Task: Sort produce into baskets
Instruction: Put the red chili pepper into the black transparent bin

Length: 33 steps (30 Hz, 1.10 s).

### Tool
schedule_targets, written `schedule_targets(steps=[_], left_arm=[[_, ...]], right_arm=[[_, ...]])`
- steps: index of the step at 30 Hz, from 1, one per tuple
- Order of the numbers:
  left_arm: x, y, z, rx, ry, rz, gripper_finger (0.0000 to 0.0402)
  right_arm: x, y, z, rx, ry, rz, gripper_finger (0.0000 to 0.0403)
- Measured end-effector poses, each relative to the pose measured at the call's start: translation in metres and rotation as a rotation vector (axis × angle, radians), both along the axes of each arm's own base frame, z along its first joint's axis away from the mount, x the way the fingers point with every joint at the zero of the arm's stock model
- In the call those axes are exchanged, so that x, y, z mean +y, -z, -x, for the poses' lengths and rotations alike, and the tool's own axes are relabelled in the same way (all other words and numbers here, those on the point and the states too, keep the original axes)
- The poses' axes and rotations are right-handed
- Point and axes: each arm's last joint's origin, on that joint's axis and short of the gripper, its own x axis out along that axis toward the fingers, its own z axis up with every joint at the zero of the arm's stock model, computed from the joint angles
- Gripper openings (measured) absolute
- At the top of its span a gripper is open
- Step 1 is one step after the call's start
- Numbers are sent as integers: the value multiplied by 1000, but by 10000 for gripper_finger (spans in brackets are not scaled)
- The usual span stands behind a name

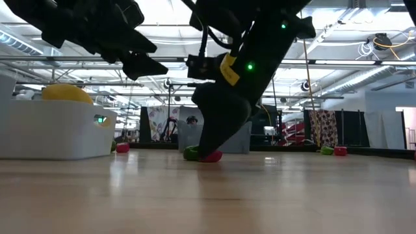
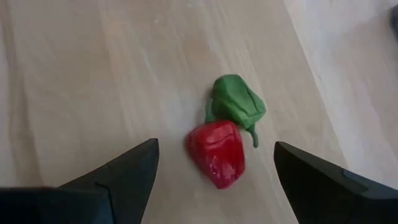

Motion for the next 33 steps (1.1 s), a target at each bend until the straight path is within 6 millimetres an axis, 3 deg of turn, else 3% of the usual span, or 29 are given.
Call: schedule_targets(steps=[7, 25, 33], left_arm=[[0, 1, 0, 8, 1, 0, 341], [0, 4, 2, 45, 0, 7, 341], [0, 5, 2, 57, 0, 6, 341]], right_arm=[[-6, 1, -1, -8, 27, -31, 284], [-22, 14, 2, -9, 61, -177, 111], [-21, -7, 10, -15, 43, -175, 64]])
